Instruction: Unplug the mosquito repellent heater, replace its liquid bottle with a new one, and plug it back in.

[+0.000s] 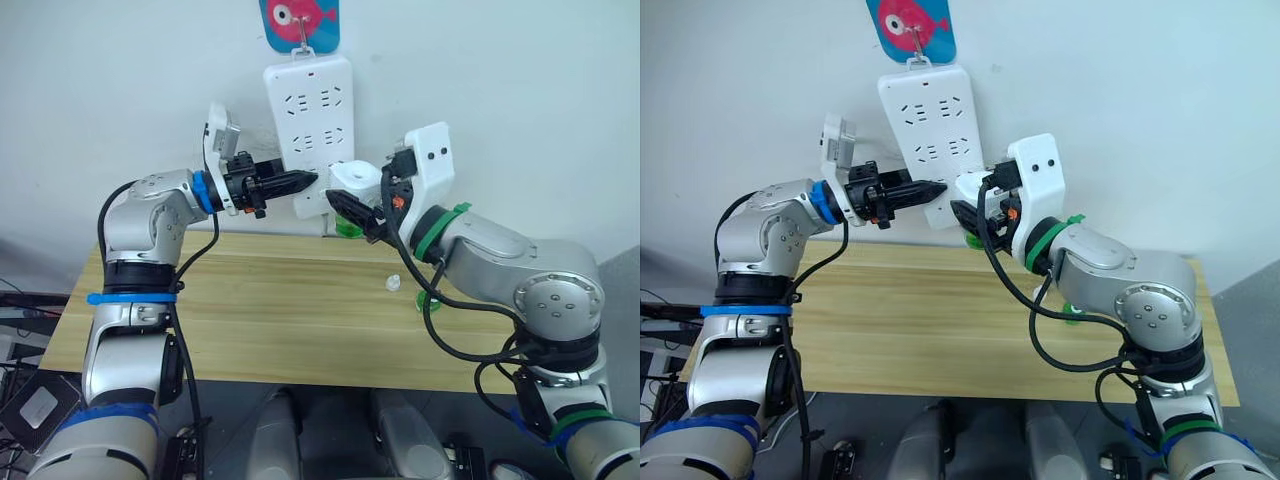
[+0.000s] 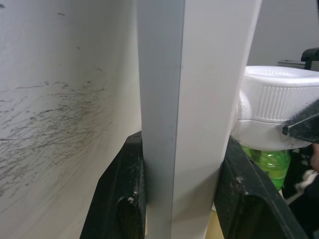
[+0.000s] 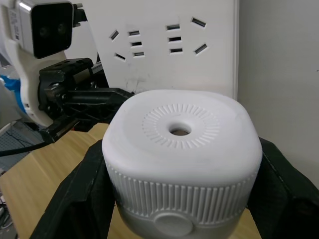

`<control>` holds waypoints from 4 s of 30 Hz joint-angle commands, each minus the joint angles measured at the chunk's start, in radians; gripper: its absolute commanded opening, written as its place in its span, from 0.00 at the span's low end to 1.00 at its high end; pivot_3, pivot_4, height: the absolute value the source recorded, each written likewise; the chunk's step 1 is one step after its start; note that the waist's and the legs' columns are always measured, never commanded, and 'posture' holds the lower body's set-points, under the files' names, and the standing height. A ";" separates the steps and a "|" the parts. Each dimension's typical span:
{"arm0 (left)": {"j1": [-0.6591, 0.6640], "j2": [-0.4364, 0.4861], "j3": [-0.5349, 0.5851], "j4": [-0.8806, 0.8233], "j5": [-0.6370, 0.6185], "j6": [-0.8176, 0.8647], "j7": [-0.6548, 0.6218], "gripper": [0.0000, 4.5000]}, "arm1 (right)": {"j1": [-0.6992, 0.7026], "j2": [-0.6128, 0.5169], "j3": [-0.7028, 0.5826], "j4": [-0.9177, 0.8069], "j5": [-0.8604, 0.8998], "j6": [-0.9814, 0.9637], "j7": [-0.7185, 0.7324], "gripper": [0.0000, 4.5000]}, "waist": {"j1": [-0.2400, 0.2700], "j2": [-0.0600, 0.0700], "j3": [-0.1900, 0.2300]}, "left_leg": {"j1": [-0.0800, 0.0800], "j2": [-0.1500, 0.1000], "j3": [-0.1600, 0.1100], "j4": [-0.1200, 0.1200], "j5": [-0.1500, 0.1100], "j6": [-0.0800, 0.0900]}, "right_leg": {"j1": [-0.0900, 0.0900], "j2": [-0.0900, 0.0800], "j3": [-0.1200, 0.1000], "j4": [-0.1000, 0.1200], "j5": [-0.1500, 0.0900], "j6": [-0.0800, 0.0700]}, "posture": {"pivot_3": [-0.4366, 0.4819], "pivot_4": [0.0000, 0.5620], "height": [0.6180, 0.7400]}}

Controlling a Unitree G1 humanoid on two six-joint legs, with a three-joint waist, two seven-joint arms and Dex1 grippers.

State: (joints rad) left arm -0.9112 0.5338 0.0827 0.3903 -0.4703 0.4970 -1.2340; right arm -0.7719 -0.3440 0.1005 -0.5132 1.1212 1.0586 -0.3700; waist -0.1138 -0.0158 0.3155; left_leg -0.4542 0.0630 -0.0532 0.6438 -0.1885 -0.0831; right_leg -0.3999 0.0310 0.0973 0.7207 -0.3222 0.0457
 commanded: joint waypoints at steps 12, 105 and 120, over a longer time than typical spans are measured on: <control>0.018 -0.044 -0.013 -0.099 -0.042 0.025 -0.016 0.29 | -0.019 0.037 0.088 -0.018 -0.259 -0.004 0.043 0.68 | -0.001 0.000 0.000 | -0.001 0.000 0.001 -0.001 0.000 0.000 | -0.004 0.000 0.001 0.003 0.000 0.000 | 0.29 0.48 1.00; 0.408 0.277 0.138 -0.582 -0.271 0.241 0.135 1.00 | 0.172 0.177 0.015 0.073 -0.524 -0.217 0.627 0.01 | 0.033 -0.008 -0.006 | -0.001 0.000 0.000 -0.014 0.008 -0.004 | -0.007 -0.001 -0.002 -0.002 0.002 -0.004 | 0.41 0.47 1.00; 0.396 0.261 0.120 -0.572 -0.266 0.225 0.144 1.00 | 0.183 0.255 -0.057 0.063 -0.520 -0.149 0.507 0.01 | 0.033 -0.009 -0.006 | -0.001 0.000 -0.001 -0.014 0.010 -0.006 | -0.007 -0.001 -0.002 -0.001 0.003 -0.005 | 0.39 0.45 1.00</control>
State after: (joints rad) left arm -0.5055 0.7910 0.2003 -0.1755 -0.7349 0.7402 -1.0840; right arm -0.5870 -0.0885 0.1094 -0.4189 0.6178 0.9284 0.1801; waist -0.0804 -0.0247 0.3092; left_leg -0.4547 0.0632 -0.0538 0.6298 -0.1789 -0.0887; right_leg -0.4064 0.0299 0.0956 0.7200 -0.3193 0.0410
